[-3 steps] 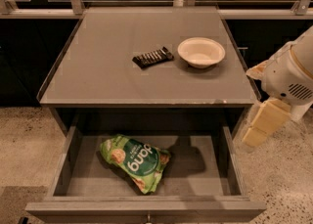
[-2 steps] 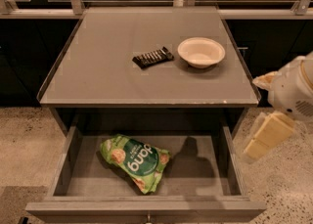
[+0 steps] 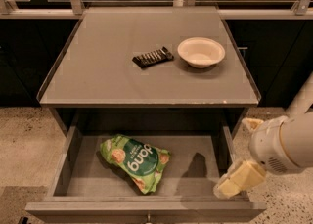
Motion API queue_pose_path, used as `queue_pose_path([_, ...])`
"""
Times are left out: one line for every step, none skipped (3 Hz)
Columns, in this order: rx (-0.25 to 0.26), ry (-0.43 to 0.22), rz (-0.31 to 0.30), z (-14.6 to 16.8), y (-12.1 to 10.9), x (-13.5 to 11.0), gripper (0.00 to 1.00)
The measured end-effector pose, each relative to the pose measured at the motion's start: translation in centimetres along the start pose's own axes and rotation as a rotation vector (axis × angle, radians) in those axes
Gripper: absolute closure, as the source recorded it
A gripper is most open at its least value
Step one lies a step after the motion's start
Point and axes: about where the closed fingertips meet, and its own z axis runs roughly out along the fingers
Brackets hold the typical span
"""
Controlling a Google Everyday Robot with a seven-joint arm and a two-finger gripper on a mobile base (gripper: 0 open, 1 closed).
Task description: Pick green rice chip bag from top drawer and place on counter
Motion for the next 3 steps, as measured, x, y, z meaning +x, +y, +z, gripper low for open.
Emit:
queue_pose_path([0.017,-0.003,0.008,0.5,-0.3,0.3,0.00])
queue_pose_path([0.024,-0.018,0.074,0.8,-0.1,1.0,0.00])
queue_pose_path([-0.035,-0.067,0.138,4.5,1.2,1.1,0.00])
